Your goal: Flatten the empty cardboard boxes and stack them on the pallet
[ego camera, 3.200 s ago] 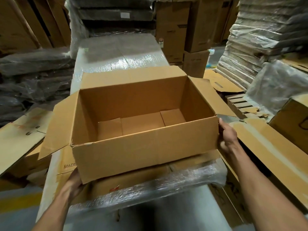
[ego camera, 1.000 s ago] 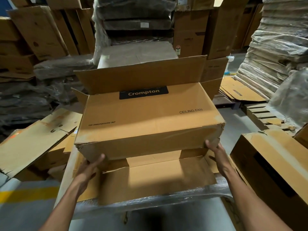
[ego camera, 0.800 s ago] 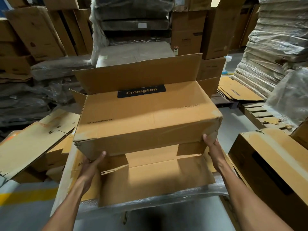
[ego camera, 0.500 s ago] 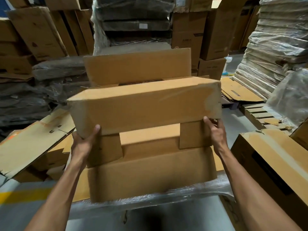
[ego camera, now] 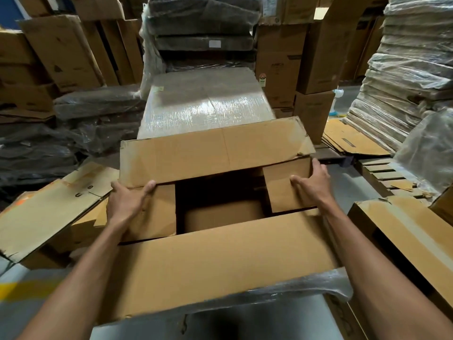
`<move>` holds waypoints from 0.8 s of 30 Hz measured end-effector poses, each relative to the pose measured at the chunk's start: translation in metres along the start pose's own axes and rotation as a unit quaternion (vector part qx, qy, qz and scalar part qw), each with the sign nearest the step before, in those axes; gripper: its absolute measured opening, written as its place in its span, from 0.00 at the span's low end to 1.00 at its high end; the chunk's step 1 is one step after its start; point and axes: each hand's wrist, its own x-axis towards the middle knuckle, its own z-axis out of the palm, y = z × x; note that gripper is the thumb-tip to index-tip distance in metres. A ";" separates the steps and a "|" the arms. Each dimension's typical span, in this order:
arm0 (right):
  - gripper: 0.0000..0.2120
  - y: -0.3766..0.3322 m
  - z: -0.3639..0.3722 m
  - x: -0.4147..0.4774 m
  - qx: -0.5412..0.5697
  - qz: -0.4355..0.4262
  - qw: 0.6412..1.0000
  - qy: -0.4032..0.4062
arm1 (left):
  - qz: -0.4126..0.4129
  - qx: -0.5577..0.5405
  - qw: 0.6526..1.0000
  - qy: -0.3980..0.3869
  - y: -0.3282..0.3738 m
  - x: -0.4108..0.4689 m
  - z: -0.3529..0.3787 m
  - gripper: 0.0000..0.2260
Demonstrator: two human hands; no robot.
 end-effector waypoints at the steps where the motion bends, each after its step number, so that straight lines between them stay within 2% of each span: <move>1: 0.36 0.001 0.003 -0.002 -0.008 -0.005 1.000 0.004 | 0.015 0.008 1.000 0.009 -0.006 -0.002 0.002 0.44; 4: 0.37 0.002 0.009 -0.007 -0.030 -0.025 0.999 0.023 | 0.061 0.012 0.998 0.026 -0.014 -0.007 0.003 0.45; 6: 0.37 0.003 0.013 -0.010 -0.056 -0.047 0.997 0.040 | 0.061 0.042 0.996 0.039 -0.016 -0.017 0.008 0.52; 9: 0.31 0.000 0.022 -0.019 -0.121 -0.101 0.986 0.056 | 0.040 0.106 0.993 0.045 -0.018 -0.038 0.024 0.58; 13: 0.25 -0.011 0.044 -0.029 -0.151 -0.213 0.963 0.061 | 0.073 0.176 0.980 0.061 -0.019 -0.051 0.042 0.60; 15: 0.21 -0.028 0.058 -0.039 -0.100 -0.242 0.965 -0.013 | 0.092 0.213 0.971 0.057 -0.018 -0.051 0.047 0.60; 17: 0.19 -0.048 0.073 -0.048 -0.045 -0.232 0.968 -0.082 | 0.100 0.244 0.963 0.046 -0.018 -0.050 0.049 0.60; 21: 0.24 -0.081 0.099 -0.059 0.100 -0.117 0.972 -0.178 | 0.094 0.272 0.957 0.046 -0.017 -0.050 0.047 0.58; 22: 0.24 -0.089 0.102 -0.061 0.164 -0.085 0.962 -0.202 | 0.091 0.275 0.956 0.046 -0.016 -0.051 0.047 0.58; 24: 0.17 -0.103 0.106 -0.065 0.289 -0.046 0.930 -0.220 | 0.094 0.274 0.956 0.044 -0.018 -0.052 0.047 0.59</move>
